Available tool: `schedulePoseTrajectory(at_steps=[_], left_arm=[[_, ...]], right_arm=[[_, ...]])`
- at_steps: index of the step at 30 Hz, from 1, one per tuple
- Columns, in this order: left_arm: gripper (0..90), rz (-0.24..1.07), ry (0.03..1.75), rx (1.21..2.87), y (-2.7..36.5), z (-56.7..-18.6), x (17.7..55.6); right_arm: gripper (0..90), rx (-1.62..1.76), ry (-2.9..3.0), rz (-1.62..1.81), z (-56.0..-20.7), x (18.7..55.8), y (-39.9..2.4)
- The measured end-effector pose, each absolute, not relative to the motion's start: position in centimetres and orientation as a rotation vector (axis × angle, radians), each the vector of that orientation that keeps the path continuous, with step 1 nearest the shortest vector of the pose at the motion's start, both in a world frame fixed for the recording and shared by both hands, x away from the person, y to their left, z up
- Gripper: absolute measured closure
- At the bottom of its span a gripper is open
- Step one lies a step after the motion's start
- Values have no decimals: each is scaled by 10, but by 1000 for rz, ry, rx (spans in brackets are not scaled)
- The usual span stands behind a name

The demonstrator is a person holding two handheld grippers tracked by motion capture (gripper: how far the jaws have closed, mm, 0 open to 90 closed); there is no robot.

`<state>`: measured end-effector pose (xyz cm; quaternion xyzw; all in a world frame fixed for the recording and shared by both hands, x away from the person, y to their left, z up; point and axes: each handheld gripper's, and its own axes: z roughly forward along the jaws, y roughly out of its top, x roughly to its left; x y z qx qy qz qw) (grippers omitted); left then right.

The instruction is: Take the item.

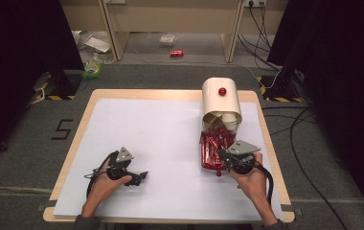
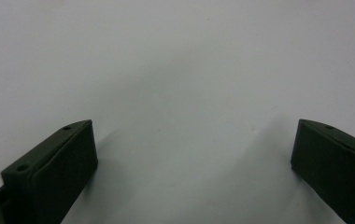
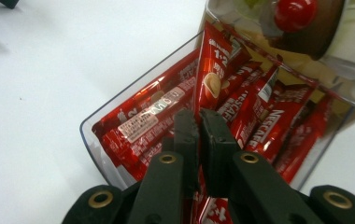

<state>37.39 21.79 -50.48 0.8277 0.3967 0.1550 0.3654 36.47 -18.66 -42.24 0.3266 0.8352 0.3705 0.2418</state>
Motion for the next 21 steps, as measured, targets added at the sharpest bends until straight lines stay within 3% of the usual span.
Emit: schedulePoseTrajectory(at_steps=[21], left_arm=[[0,398,1020,2127,218,-505,374]], right_arm=[[798,911,2308,946,-436,375,-197]])
